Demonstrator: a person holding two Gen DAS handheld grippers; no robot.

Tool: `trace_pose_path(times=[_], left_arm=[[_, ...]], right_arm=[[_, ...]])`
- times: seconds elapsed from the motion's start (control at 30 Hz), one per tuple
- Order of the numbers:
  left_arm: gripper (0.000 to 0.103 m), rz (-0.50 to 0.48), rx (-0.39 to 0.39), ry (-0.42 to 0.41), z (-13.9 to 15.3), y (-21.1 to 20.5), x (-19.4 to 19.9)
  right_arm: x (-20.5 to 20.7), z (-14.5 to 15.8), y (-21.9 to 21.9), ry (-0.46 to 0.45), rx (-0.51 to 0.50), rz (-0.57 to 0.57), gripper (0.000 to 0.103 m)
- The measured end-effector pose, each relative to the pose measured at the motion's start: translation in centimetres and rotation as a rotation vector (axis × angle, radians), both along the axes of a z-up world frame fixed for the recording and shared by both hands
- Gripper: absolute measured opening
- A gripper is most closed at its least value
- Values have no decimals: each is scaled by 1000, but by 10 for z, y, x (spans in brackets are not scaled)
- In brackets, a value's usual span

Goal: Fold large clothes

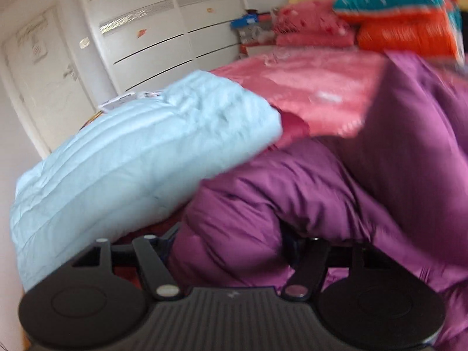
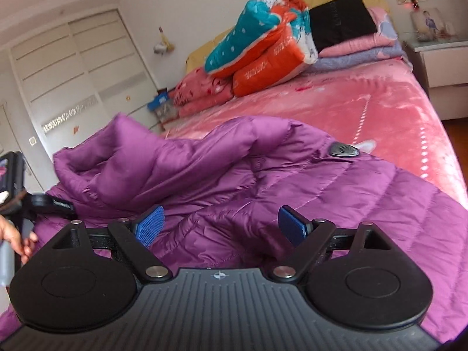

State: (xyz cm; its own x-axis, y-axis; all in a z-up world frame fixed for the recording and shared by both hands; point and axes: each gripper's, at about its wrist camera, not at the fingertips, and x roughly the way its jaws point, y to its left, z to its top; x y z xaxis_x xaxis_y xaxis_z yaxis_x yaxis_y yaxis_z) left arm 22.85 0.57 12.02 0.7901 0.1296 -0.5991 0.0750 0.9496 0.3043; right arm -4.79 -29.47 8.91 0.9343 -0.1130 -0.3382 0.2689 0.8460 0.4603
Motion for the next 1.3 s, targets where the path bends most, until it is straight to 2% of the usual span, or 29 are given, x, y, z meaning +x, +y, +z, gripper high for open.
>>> trace_pose_path(times=[0.17,0.3,0.43,0.5,0.63,0.87,1.0,1.07,1.2,1.3], left_arm=[[85,-50,155,35,-33,-11,2],[89,-111,243,6,-47,-15,-3],[88,-170,266,-27,-44,-14,-16],[88,-237,243,-48,-38,-10,-32],[88,-326,254,-105,-21,1,-66],[87,-291,110,-138,22,56,-120],[87,-268,28,-112,35,93,-166],[87,-284,-14,-80,40,110,-176],[85,-314,-86,-2,32,133,-230],[84,-295,-95,52,20,151,-264]], right_arm=[[19,0,-21,21,43,-38,103],[29,-5,-23,29,35,-37,103],[33,-4,-17,27,13,-19,103],[35,-4,-17,28,10,-25,103],[31,-8,-22,39,15,-34,103],[31,-9,-18,73,-30,-10,103],[27,-8,-20,89,-35,11,103],[23,-7,-20,89,-31,20,103],[7,-2,-19,78,-18,41,103],[-9,0,-16,72,-7,58,103]])
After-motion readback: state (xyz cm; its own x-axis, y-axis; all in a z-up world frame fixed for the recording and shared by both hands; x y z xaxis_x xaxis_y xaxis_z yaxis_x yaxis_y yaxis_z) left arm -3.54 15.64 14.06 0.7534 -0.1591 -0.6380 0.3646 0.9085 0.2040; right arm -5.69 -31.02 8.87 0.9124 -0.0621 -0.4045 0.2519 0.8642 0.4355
